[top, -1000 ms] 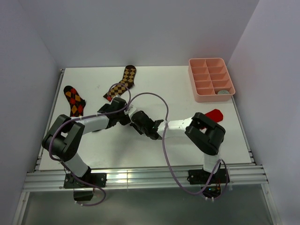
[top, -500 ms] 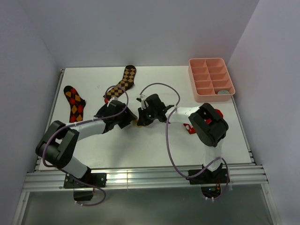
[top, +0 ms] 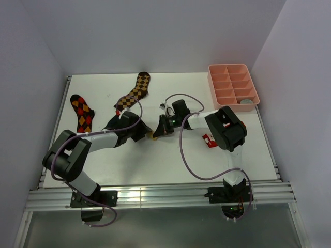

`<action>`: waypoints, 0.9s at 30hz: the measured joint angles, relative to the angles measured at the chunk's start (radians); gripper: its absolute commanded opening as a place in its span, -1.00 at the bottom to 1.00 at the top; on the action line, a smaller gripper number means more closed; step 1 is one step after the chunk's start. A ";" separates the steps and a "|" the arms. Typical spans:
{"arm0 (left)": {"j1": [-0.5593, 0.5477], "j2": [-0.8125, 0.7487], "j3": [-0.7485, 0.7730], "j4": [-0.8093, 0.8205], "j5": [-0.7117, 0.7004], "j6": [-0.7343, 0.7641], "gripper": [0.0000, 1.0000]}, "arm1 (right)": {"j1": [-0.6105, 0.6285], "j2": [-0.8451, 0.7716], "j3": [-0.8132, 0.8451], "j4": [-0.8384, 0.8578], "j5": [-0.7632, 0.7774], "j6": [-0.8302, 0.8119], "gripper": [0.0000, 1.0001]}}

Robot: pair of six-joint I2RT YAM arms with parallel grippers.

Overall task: Roll the socks
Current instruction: Roll the sock at the center of the board.

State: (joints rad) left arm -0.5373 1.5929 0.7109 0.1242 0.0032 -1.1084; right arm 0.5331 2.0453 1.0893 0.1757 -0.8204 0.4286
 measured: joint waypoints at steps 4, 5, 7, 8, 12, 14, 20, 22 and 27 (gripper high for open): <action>0.000 0.016 0.000 0.025 0.000 -0.003 0.08 | -0.017 0.031 0.014 0.011 -0.057 0.034 -1.00; 0.000 0.021 0.000 0.032 0.000 -0.004 0.07 | -0.021 0.037 0.017 0.012 -0.068 0.042 -1.00; 0.000 0.031 0.000 0.044 0.002 -0.004 0.06 | -0.028 0.047 0.019 0.017 -0.085 0.056 -1.00; -0.001 0.035 0.000 0.049 0.003 -0.004 0.04 | -0.030 0.051 0.020 0.019 -0.092 0.063 -1.00; -0.001 0.049 0.000 0.071 0.011 -0.008 0.00 | -0.042 0.068 0.025 0.028 -0.120 0.092 -1.00; -0.001 0.057 0.000 0.083 0.017 -0.012 -0.02 | -0.048 0.074 0.026 0.030 -0.129 0.101 -1.00; -0.002 0.079 0.000 0.119 0.032 -0.016 -0.25 | -0.053 0.090 0.045 0.008 -0.146 0.114 -1.00; -0.003 0.088 0.001 0.127 0.034 -0.021 -0.43 | -0.052 0.090 0.053 -0.010 -0.142 0.113 -1.00; -0.003 0.092 0.008 0.134 0.033 -0.024 -0.98 | -0.052 0.089 0.076 -0.069 -0.120 0.106 -1.00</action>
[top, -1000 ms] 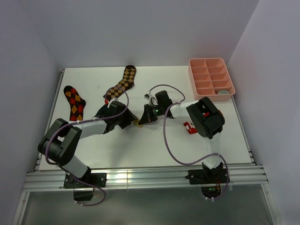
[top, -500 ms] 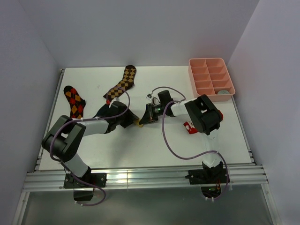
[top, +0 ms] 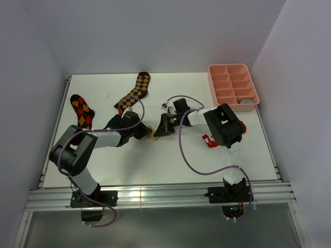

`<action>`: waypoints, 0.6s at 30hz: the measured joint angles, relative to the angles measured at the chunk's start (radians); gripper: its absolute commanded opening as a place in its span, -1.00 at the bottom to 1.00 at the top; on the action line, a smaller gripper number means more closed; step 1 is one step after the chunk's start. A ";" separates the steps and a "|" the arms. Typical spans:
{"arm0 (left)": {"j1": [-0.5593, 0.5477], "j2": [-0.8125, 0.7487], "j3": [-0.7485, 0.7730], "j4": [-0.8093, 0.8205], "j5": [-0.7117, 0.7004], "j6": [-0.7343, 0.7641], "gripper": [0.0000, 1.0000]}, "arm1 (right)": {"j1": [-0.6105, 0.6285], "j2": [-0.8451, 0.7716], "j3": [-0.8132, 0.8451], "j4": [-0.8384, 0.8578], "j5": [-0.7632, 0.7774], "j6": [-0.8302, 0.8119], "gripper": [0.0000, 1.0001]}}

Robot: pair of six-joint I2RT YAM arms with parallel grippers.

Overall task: Roll the socks
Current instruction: Roll the sock at the center of the board.

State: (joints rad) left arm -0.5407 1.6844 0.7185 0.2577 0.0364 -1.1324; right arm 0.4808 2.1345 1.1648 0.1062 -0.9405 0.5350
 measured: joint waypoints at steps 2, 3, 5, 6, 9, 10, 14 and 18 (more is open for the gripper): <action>0.000 0.002 0.003 0.000 0.001 0.003 -0.99 | 0.000 -0.001 0.014 -0.034 0.013 -0.004 -0.99; 0.000 0.002 0.005 -0.002 0.001 0.005 -0.99 | 0.001 -0.001 0.019 -0.045 0.019 -0.006 -0.97; -0.001 0.003 0.011 -0.010 -0.001 0.006 -0.99 | 0.003 -0.006 0.027 -0.070 0.034 -0.009 -0.76; -0.002 0.005 0.016 -0.018 -0.002 0.008 -0.99 | 0.005 -0.013 0.025 -0.075 0.043 -0.011 -0.66; -0.011 0.015 0.043 -0.045 -0.009 0.013 -0.99 | 0.012 -0.056 -0.001 -0.077 0.101 -0.026 -0.39; -0.013 0.018 0.053 -0.057 -0.009 0.014 -0.99 | 0.016 -0.080 -0.018 -0.079 0.137 -0.036 -0.29; -0.026 0.032 0.087 -0.094 -0.010 0.015 -0.99 | 0.055 -0.185 -0.079 -0.104 0.323 -0.097 -0.22; -0.034 0.032 0.107 -0.136 -0.024 0.022 -0.99 | 0.124 -0.275 -0.113 -0.124 0.520 -0.165 -0.21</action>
State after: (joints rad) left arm -0.5743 1.7164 0.8253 0.1219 0.0128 -1.1107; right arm 0.6048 1.8595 1.0515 -0.0181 -0.4206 0.3698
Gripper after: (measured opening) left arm 0.057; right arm 0.392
